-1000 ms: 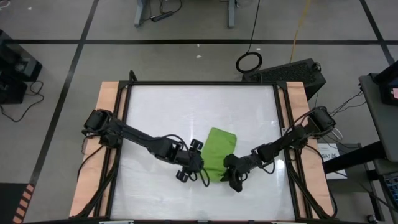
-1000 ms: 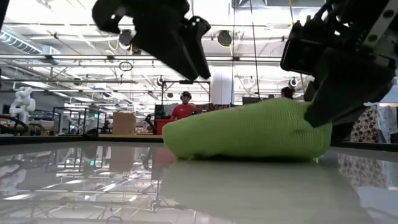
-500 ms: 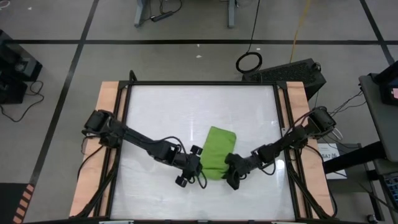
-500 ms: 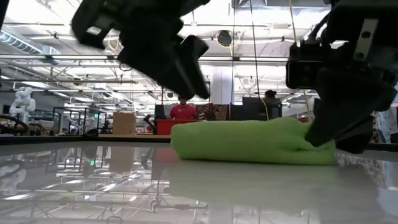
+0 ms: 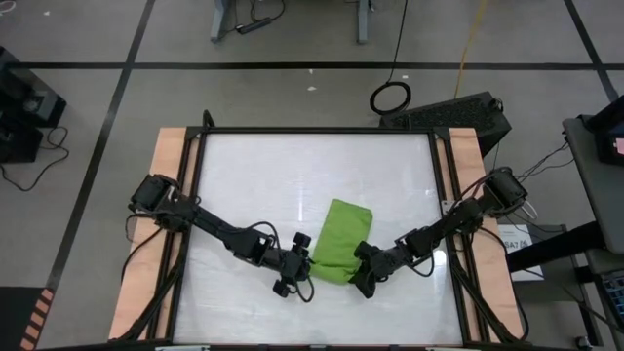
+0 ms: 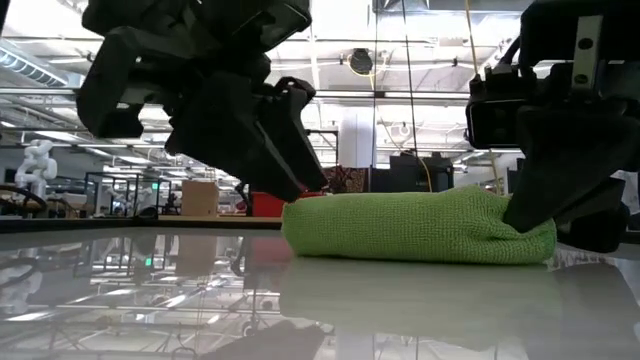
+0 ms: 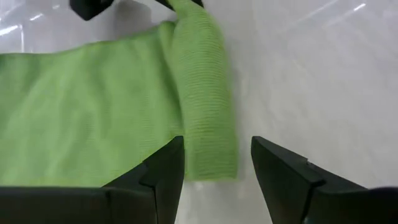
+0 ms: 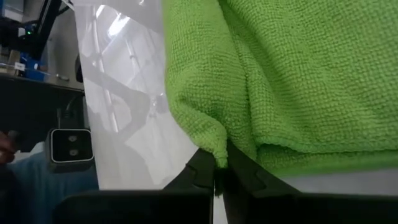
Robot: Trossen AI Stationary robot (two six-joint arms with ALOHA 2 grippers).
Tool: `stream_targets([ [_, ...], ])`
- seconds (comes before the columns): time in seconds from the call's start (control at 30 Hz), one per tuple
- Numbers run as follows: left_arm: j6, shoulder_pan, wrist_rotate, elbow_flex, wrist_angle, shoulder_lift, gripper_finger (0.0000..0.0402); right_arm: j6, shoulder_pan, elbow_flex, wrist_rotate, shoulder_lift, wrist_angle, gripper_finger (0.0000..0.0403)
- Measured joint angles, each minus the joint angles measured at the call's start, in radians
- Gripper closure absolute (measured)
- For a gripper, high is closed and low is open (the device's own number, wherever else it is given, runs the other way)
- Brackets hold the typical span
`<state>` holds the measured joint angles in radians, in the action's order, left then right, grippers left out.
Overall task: Roll towel
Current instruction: Roll the green microfiber cloth
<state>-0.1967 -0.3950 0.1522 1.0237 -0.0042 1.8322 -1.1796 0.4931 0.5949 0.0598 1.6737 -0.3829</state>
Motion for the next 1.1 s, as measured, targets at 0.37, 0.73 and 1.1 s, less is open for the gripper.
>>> stream_targets([
  [0.37,-0.037,0.006,-0.039,-0.001,0.107,0.115,0.0210,-0.054,0.000,0.000,0.019,0.000,-0.012,0.0399],
  [0.73,-0.035,0.070,-0.120,0.002,0.168,0.145,0.0236,-0.041,-0.001,0.000,-0.127,0.000,-0.162,0.0398],
  [1.1,-0.048,0.137,-0.331,0.002,0.161,0.146,0.0389,0.043,0.043,0.000,-0.212,0.000,-0.131,0.0278],
])
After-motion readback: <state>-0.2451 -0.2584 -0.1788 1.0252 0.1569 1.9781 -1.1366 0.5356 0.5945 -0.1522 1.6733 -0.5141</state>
